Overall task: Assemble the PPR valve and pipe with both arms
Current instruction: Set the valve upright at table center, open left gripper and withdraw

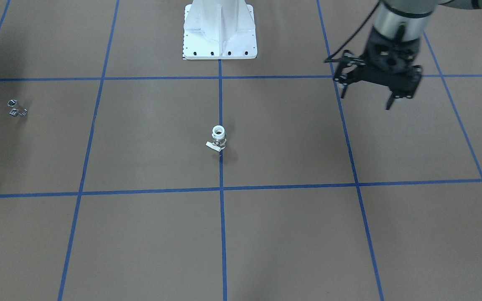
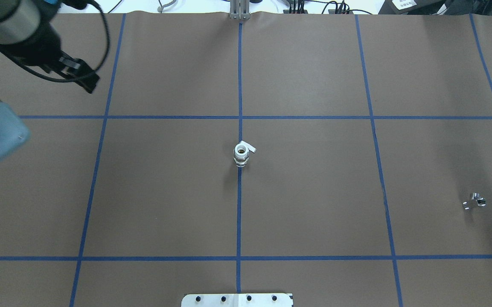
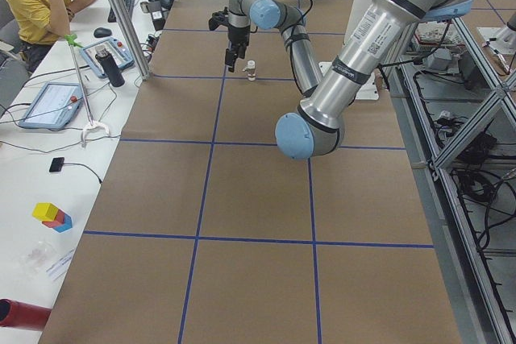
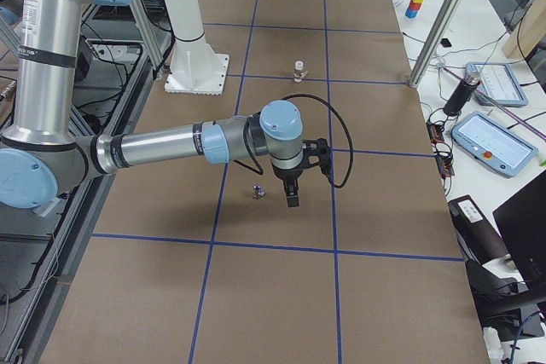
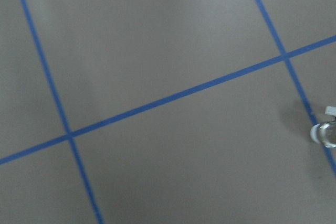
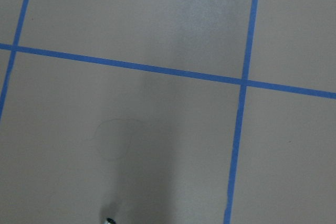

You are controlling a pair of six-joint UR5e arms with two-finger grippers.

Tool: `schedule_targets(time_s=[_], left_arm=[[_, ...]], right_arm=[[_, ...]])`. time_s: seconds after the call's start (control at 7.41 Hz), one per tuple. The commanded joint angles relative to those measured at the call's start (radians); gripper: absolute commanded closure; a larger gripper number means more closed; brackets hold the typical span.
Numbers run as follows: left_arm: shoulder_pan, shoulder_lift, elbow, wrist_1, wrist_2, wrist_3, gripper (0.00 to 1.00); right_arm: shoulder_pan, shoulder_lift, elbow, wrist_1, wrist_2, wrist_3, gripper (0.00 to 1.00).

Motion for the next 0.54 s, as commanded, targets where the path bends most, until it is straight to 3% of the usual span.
schedule_targets(time_s=[0.0, 0.14, 0.27, 0.4], left_arm=[[-0.281, 0.156, 0.042, 0.015, -0.094, 0.413, 0.0], [-0.382, 0.222, 0.091, 0.004, -0.098, 0.591, 0.0], [-0.459, 0.256, 0.139, 0.004, -0.099, 0.654, 0.0], [-0.478, 0.352, 0.151, -0.031, -0.087, 0.654, 0.0]], right_arm=[[-0.083, -0.085, 0.041, 0.157, -0.007, 0.175, 0.0], [-0.132, -0.138, 0.041, 0.289, -0.016, 0.283, 0.0], [-0.181, -0.195, 0.039, 0.377, -0.057, 0.326, 0.0], [-0.224, -0.232, 0.038, 0.466, -0.074, 0.396, 0.0]])
